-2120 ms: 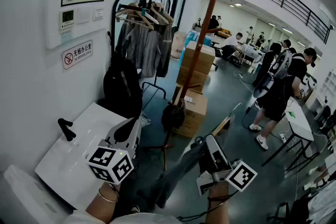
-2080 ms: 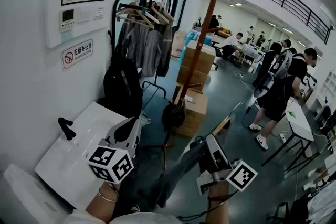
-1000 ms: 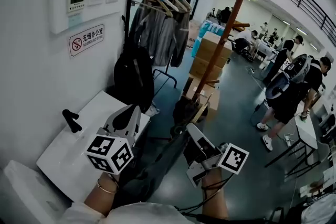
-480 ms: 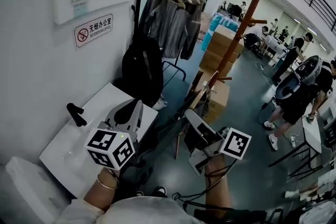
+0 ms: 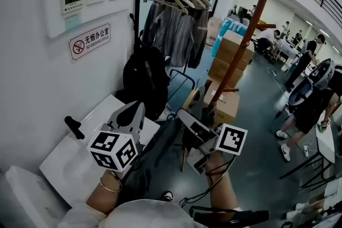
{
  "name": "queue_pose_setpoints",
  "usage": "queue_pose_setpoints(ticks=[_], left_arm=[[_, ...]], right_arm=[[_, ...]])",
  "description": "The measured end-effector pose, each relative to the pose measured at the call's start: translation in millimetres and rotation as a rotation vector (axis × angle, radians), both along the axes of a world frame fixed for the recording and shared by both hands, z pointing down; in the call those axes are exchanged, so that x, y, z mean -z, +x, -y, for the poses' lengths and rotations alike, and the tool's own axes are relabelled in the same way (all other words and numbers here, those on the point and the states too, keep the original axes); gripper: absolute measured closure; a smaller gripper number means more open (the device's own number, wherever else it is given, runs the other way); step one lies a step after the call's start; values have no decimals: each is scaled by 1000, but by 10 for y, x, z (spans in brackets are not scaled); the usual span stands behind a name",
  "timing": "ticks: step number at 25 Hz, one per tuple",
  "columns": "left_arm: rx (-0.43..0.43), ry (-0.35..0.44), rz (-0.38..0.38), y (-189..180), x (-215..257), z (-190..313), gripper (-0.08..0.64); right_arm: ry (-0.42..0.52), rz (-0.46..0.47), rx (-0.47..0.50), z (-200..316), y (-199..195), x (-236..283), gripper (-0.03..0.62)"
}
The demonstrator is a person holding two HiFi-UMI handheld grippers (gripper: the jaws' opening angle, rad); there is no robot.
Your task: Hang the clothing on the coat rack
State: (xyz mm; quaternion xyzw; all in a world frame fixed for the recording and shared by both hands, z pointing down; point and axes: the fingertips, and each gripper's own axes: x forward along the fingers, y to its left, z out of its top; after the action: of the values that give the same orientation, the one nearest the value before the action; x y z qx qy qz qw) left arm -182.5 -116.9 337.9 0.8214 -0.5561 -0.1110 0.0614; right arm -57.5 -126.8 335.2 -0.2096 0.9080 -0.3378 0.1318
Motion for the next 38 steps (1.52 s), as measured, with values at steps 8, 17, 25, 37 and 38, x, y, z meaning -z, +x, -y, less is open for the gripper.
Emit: queue_pose_setpoints(ticks=[8,17,25,37,38], left_arm=[[75,23,-5,140,125,430,552],[85,66,17,387,464,855,552],[128,115,15,501,732,1166,552],[134,171,65,767,1178,1624,551],[129,170,69,789,1211,1668,552]], right_arm=[[46,-2,102,465,77,282,434],[116,-54,116,976,330,772,434],[100,-27,91,1378,634,1375,434],[136,50,94,1782,908,2076,434],[132,49,98,1810,919,2090,434]])
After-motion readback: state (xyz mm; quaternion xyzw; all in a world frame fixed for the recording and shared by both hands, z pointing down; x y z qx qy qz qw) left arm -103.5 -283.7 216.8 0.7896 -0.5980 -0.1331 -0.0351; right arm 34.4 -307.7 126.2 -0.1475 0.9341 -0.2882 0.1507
